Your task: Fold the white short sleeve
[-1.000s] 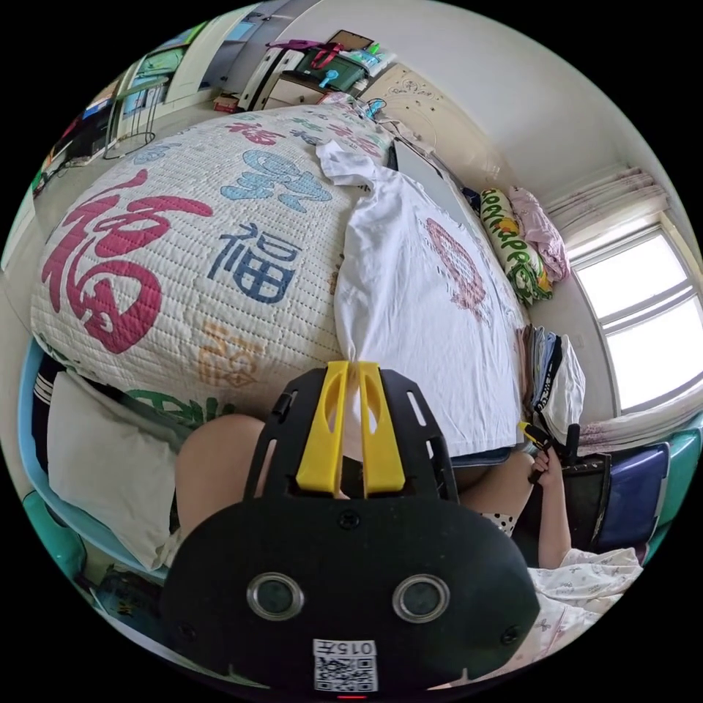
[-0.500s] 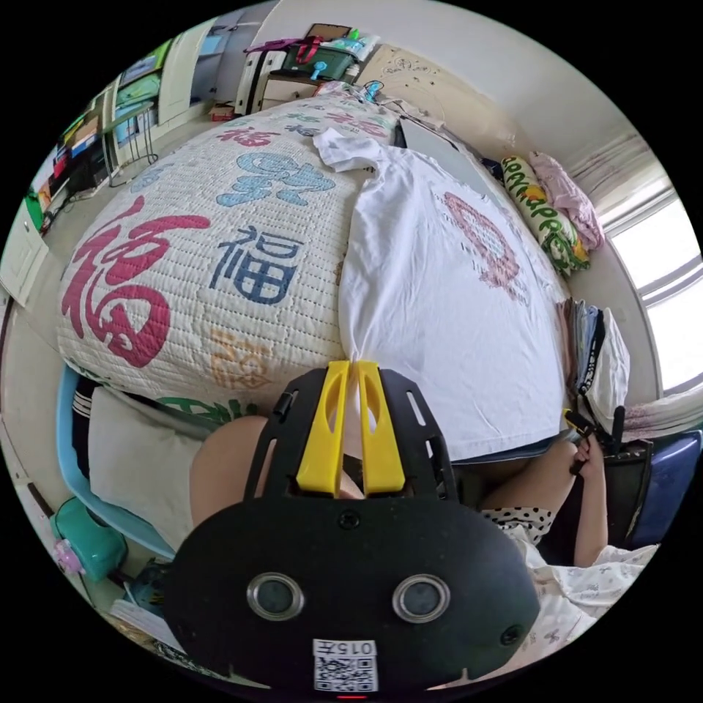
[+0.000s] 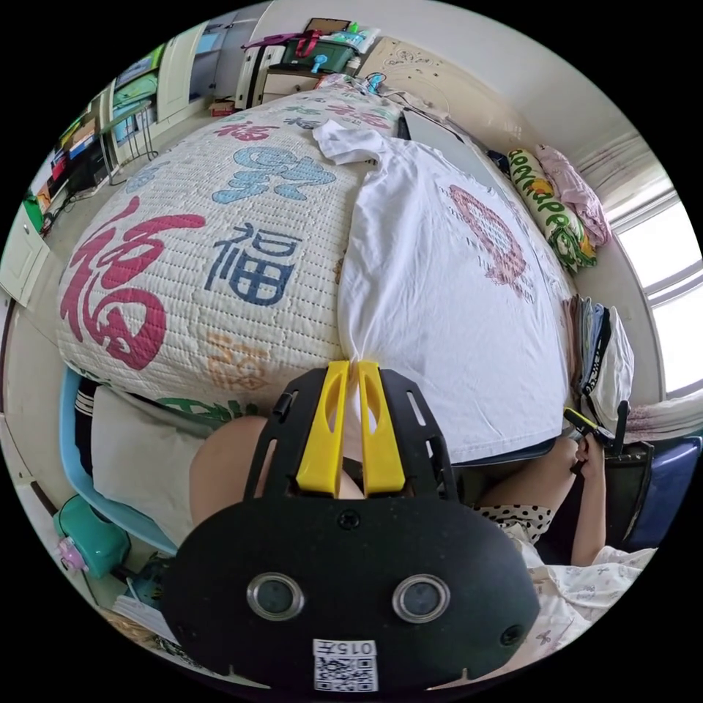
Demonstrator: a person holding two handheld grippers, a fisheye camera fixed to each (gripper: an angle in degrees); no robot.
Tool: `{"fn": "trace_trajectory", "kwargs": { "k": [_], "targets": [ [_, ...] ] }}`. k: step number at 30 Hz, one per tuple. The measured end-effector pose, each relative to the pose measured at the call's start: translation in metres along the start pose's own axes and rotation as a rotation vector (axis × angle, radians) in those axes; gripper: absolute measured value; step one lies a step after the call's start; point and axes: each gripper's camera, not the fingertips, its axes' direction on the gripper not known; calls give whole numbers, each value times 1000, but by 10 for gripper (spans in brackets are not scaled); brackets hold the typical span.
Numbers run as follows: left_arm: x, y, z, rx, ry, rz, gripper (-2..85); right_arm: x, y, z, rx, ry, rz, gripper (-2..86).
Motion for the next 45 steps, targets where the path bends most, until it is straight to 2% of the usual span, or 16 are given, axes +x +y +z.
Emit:
{"fn": "trace_trajectory", "kwargs": {
  "k": [5,10,17,24,29,37,45],
  "targets": [
    [-8,-7,-16,16,23,-5,0,9,5,26,5,-135,68,-1],
    [-10,-11,-33,44,12,-1,-1,1,11,45,23,-163,80,-2],
    [18,-34,-34,14,-154,46,1,-47,7,71,2,-12,-36,-2],
    [11,-49,-41,7,-166,44,1,-68,7,78,22,-10,-42,-2],
    [-9,-60,-47,4,-118,18,1,-73,0,72,19,-76,-20,-3],
    [-22,-69,-55,34,-129,41,2,-100,-12,43,31,-32,-49,-7],
    [-59,-80,-69,90,-5,-2,3,-97,-30,-9,37,-149,-11,-8]
  ]
}}
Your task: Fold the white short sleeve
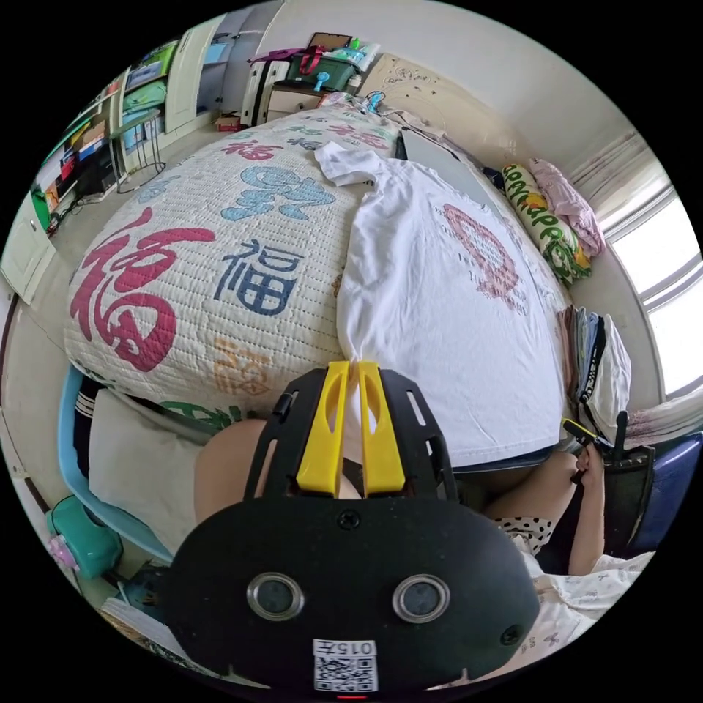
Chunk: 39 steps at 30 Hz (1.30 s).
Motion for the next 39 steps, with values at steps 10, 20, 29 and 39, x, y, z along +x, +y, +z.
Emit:
{"fn": "trace_trajectory", "kwargs": {
  "k": [10,20,29,39],
  "targets": [
    [-31,-18,-10,44,100,-81,5,2,-35,-95,-11,-151,37,-7],
    [10,-71,-50,158,27,-28,3,36,-73,-241,128,-576,27,51],
    [222,-245,-42,299,63,280,-6,31,-217,-381,589,-665,35,74],
    [580,-488,114,137,286,708,1,65,-448,-377,478,-859,346,109]
  ]
}}
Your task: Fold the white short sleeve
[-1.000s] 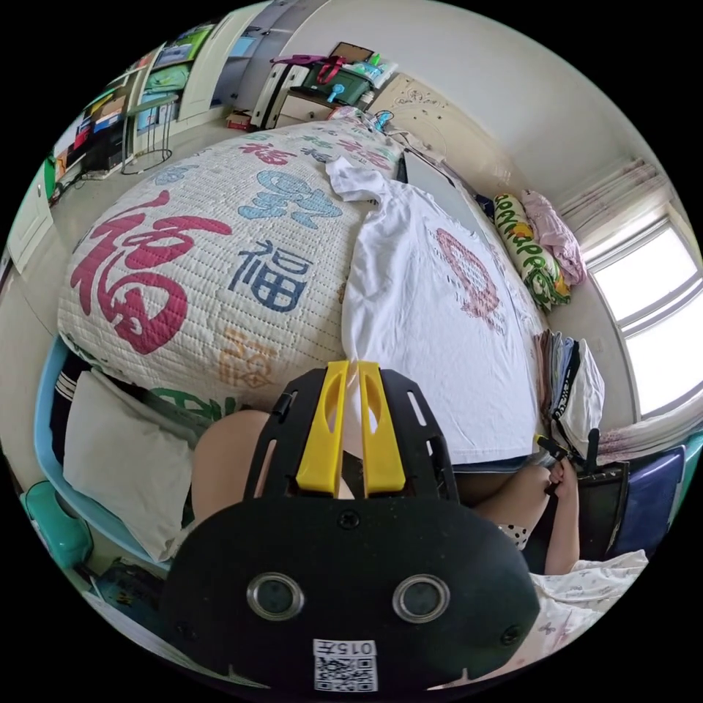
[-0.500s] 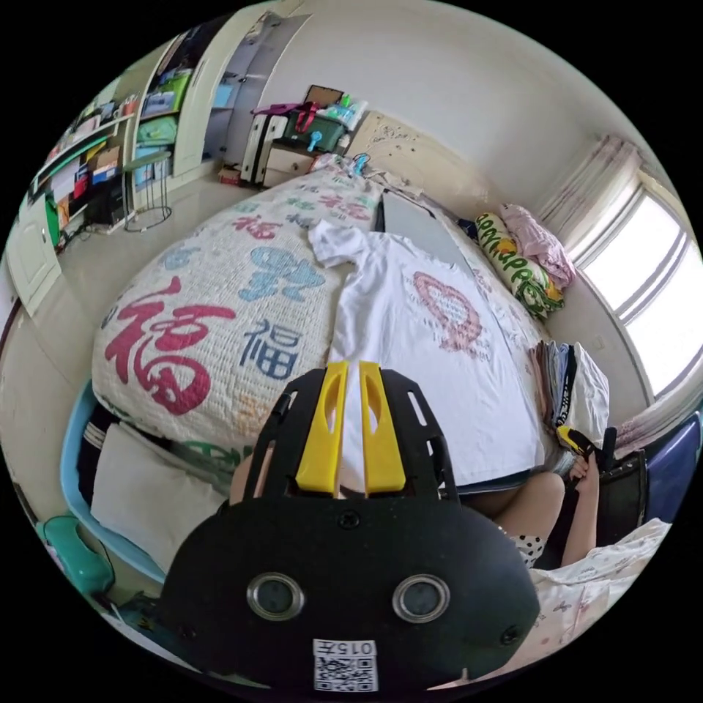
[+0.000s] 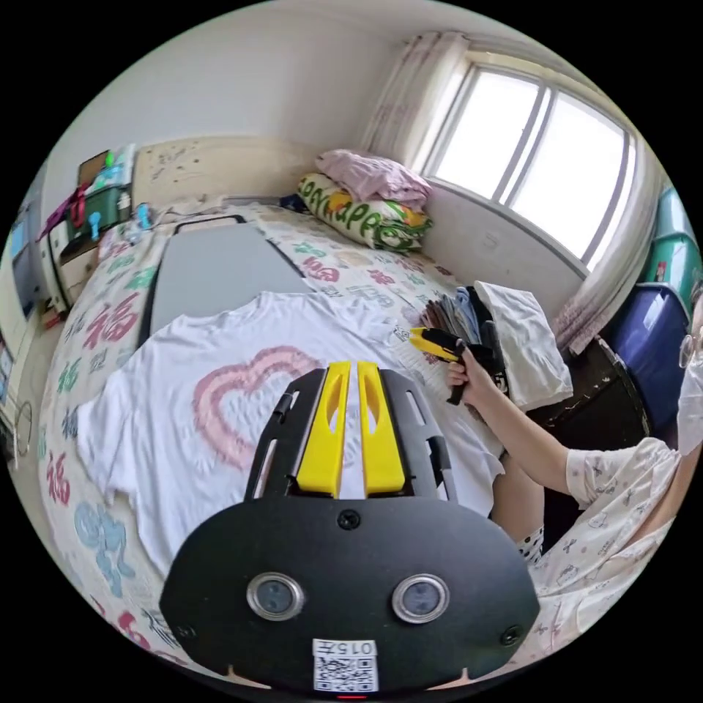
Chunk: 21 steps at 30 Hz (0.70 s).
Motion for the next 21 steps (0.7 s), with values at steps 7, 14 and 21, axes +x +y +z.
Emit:
{"fn": "trace_trajectory", "kwargs": {
  "k": [7,14,21],
  "targets": [
    [32,-242,248,-201,186,53,2,-13,-100,24,95,30,76,82],
    [85,-416,473,-398,118,97,30,-31,-155,16,136,-80,128,10],
    [126,-527,624,-479,75,21,76,-58,-199,5,131,-127,135,2]
  ]
}}
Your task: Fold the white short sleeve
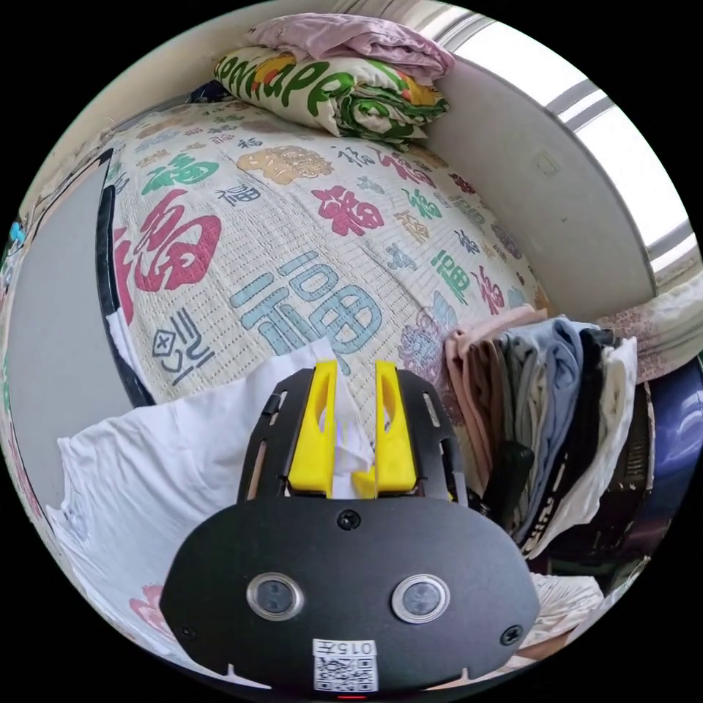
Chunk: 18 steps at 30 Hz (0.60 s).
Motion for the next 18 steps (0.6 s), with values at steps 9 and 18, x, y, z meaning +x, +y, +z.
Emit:
{"fn": "trace_trajectory", "kwargs": {
  "k": [9,18],
  "targets": [
    [35,-95,37,-68,-154,5,69,-21,-31,-7,6,-90,39,2],
    [48,-112,46,43,-264,49,90,-18,-37,-9,8,-127,49,2]
  ]
}}
